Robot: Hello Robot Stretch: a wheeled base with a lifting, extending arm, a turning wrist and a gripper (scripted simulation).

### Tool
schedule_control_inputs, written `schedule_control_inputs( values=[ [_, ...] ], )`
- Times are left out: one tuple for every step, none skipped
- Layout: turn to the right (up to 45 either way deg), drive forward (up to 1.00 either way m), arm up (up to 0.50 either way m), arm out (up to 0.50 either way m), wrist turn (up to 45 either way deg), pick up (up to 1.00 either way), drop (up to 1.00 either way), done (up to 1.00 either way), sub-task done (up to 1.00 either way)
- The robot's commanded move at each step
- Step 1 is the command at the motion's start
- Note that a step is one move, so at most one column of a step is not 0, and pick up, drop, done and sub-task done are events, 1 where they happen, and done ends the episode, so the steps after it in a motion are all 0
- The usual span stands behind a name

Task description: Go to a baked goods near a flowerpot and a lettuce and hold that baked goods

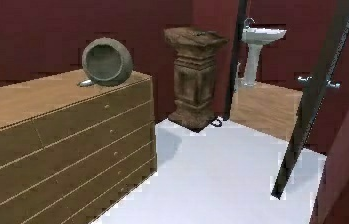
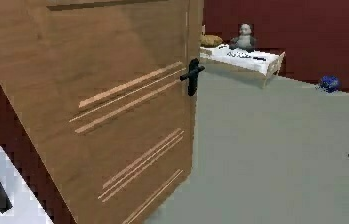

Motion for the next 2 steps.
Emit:
schedule_control_inputs(
  values=[
    [0.0, 0.50, 0.00, 0.00, 0.0, 0.00, 0.00, 0.00, 0.00],
    [12.0, 0.00, 0.00, 0.00, 0.0, 0.00, 0.00, 0.00, 0.00]
  ],
)
